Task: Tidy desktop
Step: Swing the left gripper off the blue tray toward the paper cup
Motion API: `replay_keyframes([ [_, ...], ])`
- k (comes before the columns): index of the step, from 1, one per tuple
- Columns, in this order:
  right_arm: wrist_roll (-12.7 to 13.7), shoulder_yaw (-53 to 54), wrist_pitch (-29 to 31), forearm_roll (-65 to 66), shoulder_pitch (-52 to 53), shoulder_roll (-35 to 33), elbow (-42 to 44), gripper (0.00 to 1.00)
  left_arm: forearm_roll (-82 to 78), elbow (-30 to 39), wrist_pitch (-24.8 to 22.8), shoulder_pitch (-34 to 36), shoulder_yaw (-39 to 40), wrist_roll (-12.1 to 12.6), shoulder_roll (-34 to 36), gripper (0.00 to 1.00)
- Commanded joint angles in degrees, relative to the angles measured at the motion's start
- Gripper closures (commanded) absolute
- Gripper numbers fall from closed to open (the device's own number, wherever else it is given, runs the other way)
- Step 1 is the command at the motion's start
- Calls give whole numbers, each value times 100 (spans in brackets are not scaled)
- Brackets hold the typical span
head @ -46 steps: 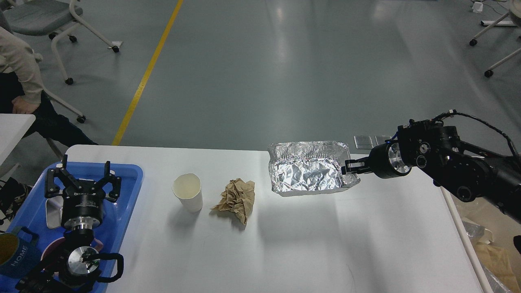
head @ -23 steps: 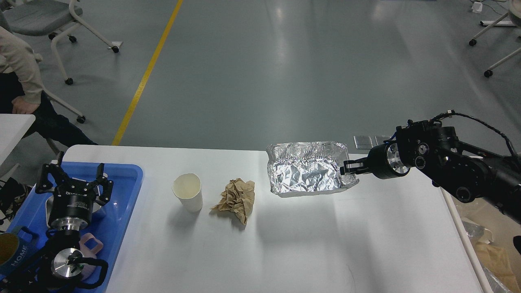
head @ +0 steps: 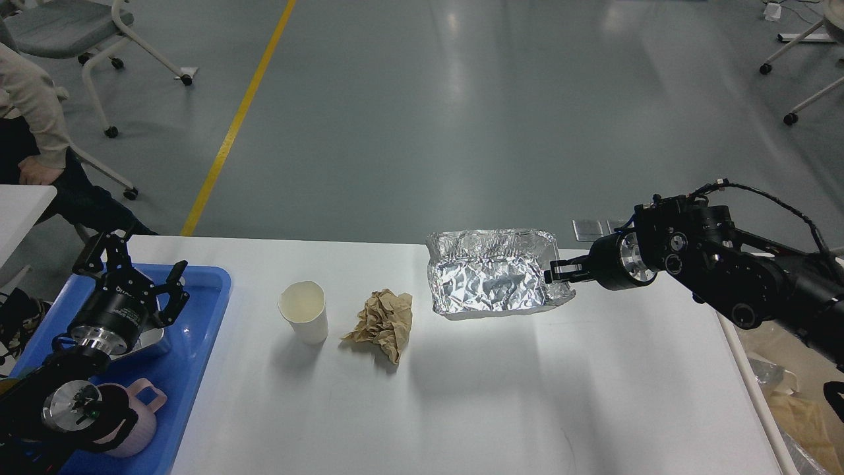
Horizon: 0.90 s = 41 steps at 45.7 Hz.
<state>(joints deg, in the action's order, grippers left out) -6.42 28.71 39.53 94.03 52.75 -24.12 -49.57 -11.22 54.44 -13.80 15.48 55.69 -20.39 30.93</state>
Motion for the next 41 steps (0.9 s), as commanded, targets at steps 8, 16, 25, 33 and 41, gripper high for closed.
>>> replay_keyframes([
  [8, 0, -6, -6, 37, 33, 65, 9, 100, -232, 769, 167, -107, -910, 18, 1274, 4],
  [16, 0, -6, -6, 54, 51, 65, 9, 100, -241, 1252, 167, -116, -1446, 18, 1986, 4],
  [25, 0, -6, -15, 63, 60, 39, 17, 100, -241, 1841, 89, -98, -2053, 27, 3304, 4],
  [33, 0, -6, -15, 63, 51, 65, 26, 100, -626, 1859, 27, -37, -2080, 369, 3947, 4],
  [41, -9, -14, -15, 63, 51, 56, 26, 100, -1646, 1947, 53, 323, -2088, 607, 4008, 4],
])
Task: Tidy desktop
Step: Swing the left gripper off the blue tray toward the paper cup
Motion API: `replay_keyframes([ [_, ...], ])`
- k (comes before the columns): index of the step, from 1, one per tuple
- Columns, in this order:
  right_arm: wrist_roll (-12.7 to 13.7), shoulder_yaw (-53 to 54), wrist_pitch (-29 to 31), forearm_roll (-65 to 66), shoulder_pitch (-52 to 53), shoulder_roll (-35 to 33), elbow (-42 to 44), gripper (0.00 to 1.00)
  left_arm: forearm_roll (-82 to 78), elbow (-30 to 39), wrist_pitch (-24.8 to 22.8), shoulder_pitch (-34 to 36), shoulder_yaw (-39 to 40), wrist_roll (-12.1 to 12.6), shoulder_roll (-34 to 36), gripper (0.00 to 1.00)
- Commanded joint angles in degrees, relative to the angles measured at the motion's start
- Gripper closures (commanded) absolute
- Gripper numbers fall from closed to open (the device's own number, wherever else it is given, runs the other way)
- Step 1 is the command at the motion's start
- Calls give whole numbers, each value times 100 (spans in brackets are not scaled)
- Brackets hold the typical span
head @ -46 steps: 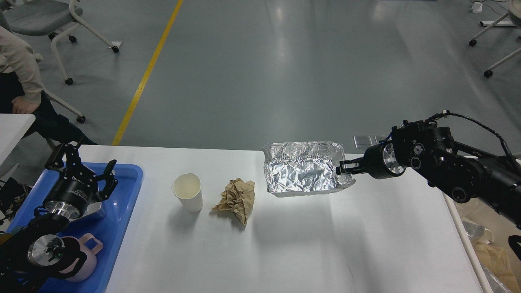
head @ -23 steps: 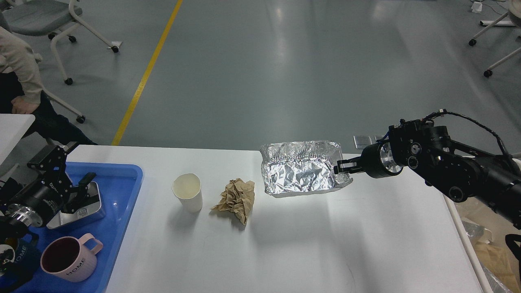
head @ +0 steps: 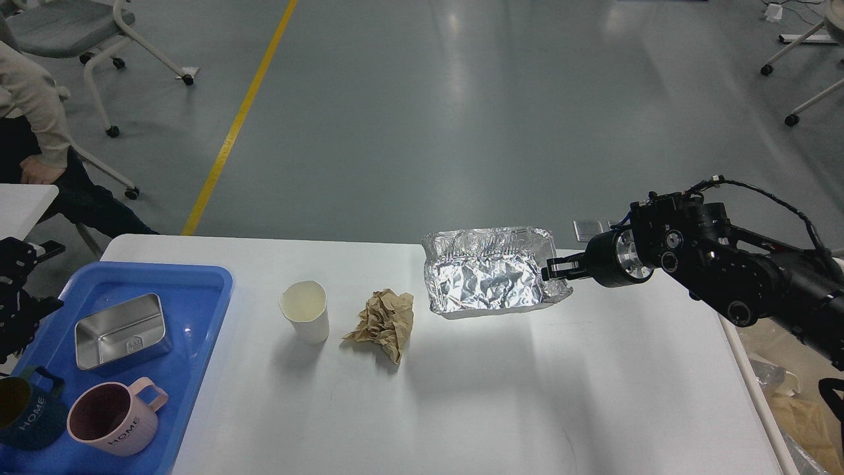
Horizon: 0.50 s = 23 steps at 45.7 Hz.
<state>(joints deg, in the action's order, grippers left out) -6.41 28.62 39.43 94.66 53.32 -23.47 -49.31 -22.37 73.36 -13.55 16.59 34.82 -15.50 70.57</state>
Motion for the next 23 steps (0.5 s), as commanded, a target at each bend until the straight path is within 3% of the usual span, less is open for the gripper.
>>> replay_keyframes([
  [1, -9, -6, -5, 0, -6, -8, 0, 100, -567, 73, 28, 257, -1, 117, 62, 4],
  [13, -9, 3, -5, 9, -15, 0, 0, 100, -795, 592, -350, 407, -1, 117, 852, 4],
  [23, -9, 3, -5, 9, -23, 0, 0, 100, -1287, 671, -341, 415, 16, 64, 1319, 4],
])
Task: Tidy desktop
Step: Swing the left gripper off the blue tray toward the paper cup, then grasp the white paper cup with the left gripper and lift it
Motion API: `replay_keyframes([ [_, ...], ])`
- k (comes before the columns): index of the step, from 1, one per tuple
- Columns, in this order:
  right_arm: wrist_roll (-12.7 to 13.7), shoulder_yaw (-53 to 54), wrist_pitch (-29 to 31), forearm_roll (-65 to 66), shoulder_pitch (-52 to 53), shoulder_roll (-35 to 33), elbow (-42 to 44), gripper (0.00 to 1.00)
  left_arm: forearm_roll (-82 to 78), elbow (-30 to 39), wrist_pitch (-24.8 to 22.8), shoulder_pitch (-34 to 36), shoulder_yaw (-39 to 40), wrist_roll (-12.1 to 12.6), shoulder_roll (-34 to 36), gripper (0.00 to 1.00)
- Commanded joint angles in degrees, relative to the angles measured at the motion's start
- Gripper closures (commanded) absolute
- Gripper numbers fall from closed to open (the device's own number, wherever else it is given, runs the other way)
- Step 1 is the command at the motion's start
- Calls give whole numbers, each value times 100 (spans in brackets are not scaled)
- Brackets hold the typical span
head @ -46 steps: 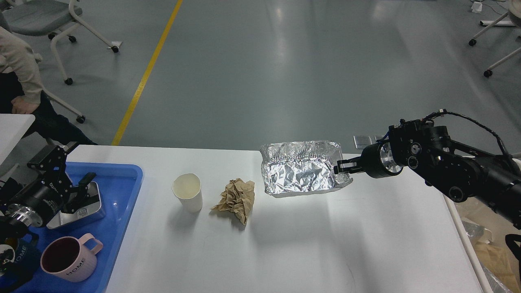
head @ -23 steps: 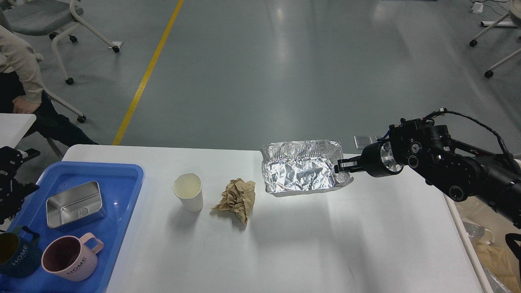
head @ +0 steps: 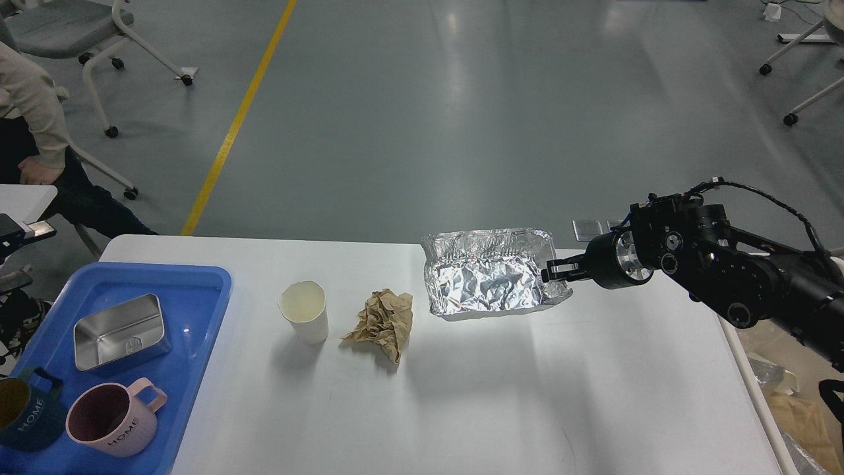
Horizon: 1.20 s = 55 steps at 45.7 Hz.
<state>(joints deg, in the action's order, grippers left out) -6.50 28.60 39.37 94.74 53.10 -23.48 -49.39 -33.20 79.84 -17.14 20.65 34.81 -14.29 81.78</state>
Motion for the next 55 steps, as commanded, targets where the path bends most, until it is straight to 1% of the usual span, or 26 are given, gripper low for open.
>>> replay_keyframes([
  [1, -1, 5, 0, 0, -1, 1, 0, 100, -213, 14, 26, 18, 26, -65, 198, 4],
  [8, -1, 5, -35, 0, -10, 63, -1, 100, -344, 23, 53, 115, 34, -74, 49, 4],
  [14, -1, 5, -35, 0, -1, 54, 8, 100, -1135, -12, 228, 124, 17, 85, -574, 4],
  [17, -1, 5, -35, 0, -1, 54, -1, 100, -1434, -12, 246, 132, 8, 181, -742, 4],
  [20, -1, -3, -35, 0, -1, 54, 8, 100, -1610, -12, 246, 168, 8, 199, -891, 4],
  [30, -1, 5, -35, 0, -10, 72, -1, 100, -2383, -39, -26, 624, -27, 208, -1620, 4],
  [32, -1, 5, -35, 0, -1, 80, -1, 100, -2620, -47, -53, 721, -36, 286, -1840, 4],
  [34, -1, 5, -35, 0, -1, 80, -1, 100, -2902, -65, -53, 809, -88, 488, -2095, 4],
  [36, -1, 5, -35, 0, -1, 80, -1, 100, -3069, -82, -53, 879, -159, 751, -2262, 4],
  [40, -1, 5, -35, 0, -1, 72, -9, 100, -3114, -267, -53, 1037, -334, 1384, -2587, 4],
  [42, -1, 5, -44, 0, -1, 72, -9, 100, -3105, -398, -53, 1116, -422, 1604, -2745, 4],
  [43, -1, 5, -44, 0, -10, 72, -9, 100, -3105, -469, -53, 1152, -466, 1675, -2842, 4],
  [45, -1, 5, -61, 0, -18, 63, -18, 100, -3105, -609, -53, 1205, -510, 1719, -3035, 4],
  [55, -1, 5, -79, 0, -36, 80, -18, 100, -3052, -1172, -18, 1372, -528, 1711, -3809, 4],
])
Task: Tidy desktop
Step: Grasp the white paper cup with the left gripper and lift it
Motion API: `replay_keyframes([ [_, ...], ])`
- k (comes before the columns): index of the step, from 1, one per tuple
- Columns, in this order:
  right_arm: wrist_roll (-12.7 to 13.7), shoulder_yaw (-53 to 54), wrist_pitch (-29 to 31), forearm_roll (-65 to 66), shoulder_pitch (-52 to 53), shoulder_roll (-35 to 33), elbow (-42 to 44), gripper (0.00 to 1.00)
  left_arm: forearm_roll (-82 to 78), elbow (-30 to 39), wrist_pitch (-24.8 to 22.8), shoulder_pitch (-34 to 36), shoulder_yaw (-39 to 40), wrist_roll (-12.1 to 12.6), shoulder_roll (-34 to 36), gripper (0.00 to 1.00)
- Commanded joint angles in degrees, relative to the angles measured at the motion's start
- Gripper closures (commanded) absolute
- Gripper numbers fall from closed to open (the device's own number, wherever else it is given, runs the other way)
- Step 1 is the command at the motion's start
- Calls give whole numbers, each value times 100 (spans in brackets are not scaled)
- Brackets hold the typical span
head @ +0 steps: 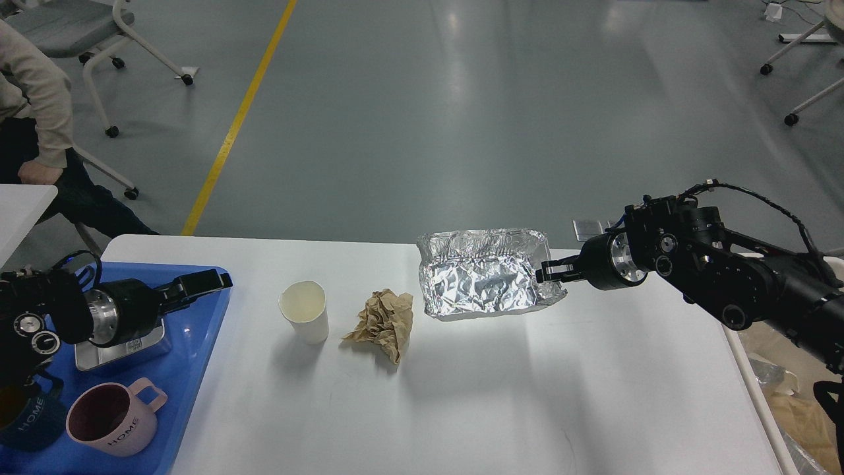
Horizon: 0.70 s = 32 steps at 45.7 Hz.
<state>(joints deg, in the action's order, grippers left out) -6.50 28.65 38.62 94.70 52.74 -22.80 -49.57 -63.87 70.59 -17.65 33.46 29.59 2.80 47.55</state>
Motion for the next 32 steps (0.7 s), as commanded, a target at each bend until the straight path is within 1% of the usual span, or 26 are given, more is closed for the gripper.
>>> replay_keyframes([
  [1, 0, 1, -4, -4, -1, 12, 0, 100, 15, -273, 34, 99, -6, 10, -474, 4],
  [12, 0, 1, -12, -4, -10, 12, 0, 100, -2, -414, 69, 55, -15, 54, -1160, 4],
  [21, 0, 0, -39, -4, -27, 3, 0, 100, -11, -590, 139, 55, -15, 54, -1249, 4],
  [26, 0, 1, -47, -4, -27, 3, 0, 100, -2, -722, 148, 38, -23, -7, -1310, 4],
  [32, 0, 1, -74, -4, -36, 12, 0, 100, -11, -766, 297, 3, -41, -60, -1319, 10],
])
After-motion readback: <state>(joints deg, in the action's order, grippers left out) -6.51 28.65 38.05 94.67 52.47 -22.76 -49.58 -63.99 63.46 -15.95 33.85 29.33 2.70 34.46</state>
